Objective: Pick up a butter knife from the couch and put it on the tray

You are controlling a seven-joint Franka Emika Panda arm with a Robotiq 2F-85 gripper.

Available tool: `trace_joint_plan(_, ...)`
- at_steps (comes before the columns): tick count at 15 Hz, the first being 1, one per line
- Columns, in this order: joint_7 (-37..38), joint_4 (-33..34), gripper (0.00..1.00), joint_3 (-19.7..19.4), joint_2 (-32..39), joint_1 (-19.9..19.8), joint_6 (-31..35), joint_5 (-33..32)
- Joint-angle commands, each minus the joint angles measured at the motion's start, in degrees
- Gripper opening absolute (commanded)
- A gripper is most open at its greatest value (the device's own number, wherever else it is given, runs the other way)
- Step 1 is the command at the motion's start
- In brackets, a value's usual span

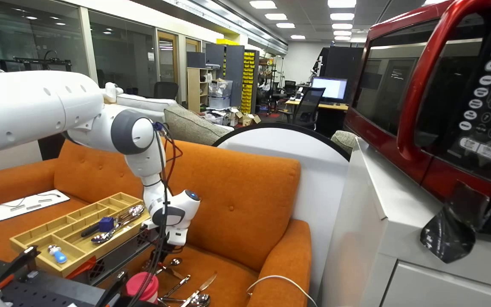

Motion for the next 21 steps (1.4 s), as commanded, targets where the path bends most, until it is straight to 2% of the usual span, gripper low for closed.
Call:
trace_joint_plan(1,2.3,0.2,0.1,-0.7,0.0,1.4,0.1,-1.2)
trace_joint_plan(2,2.7,0.2,0.03,-0.8,0.0,1.7,0.3,-1.2)
trace_joint_plan(3,3.1,0.1,0.01,-0.7,0.0,1.8,0.5,-1.1)
trace_joint_plan(5,3.6,0.0,0.04,-0.8,0.0,1.8,1.2,-0.9)
trace_joint_plan(12,1.3,-0.6,0.04,-0.9,0.0,0.3,5.5,-0.9)
trace_joint_plan(17,-9.5,-0.8,0.04,1.8,0.0,-0.7,8.6,-2.3)
trace_joint_plan(21,-20.6,-6.5,0.04,2.2,-3.6,0.3,10.6,-4.1)
